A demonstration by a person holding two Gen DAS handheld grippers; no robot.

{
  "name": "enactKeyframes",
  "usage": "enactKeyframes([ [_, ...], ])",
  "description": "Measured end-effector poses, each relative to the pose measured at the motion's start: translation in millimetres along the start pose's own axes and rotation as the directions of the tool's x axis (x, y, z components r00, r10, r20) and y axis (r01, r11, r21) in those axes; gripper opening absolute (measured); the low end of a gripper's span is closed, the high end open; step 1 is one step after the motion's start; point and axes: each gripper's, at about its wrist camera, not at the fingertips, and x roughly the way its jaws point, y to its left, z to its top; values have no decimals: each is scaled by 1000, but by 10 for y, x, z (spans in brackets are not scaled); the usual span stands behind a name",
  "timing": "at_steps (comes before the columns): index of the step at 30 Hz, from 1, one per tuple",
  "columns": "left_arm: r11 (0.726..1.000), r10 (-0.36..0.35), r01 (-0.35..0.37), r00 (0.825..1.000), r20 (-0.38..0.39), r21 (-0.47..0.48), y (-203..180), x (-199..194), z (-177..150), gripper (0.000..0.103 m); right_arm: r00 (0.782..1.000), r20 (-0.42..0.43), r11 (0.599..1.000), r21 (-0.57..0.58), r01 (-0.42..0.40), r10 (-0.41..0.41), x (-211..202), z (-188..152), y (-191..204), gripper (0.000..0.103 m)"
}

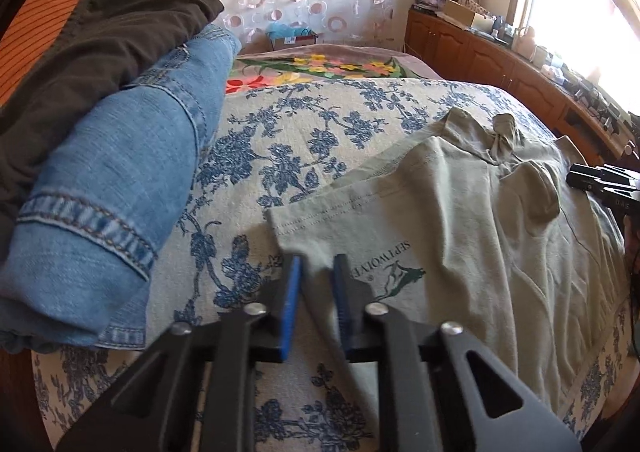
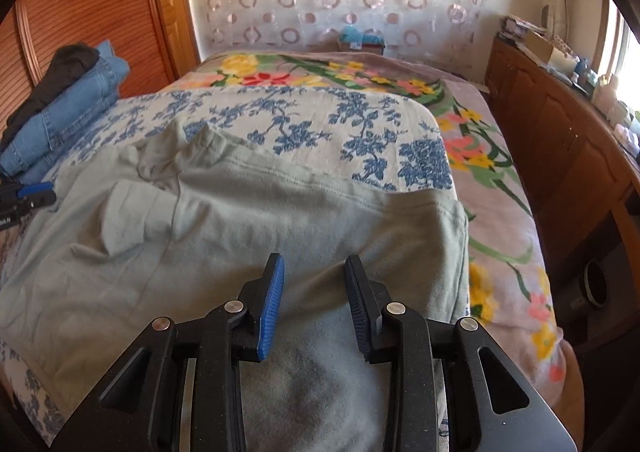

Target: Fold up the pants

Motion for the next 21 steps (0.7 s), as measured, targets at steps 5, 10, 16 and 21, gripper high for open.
enactKeyframes([
  [5, 999, 36, -35, 998, 55, -11, 109, -108, -21, 0, 1000, 0, 1000, -6, 6, -6, -6, -10, 3, 33],
  [10, 999, 47, -45, 996, 73, -23, 182, -189, 20, 0, 1000, 1, 1000, -5, 9, -9, -9, -9, 12, 33],
  [16, 996, 90, -90, 994, 61, -17, 217, -158, 63, 0, 1000, 1, 1000, -3, 8, -8, -10, -5, 10, 34],
  [21, 998, 65, -63, 996, 66, -29, 169, -241, 45, 6, 1000, 0, 1000, 0, 7, -7, -22, -2, 6, 36],
])
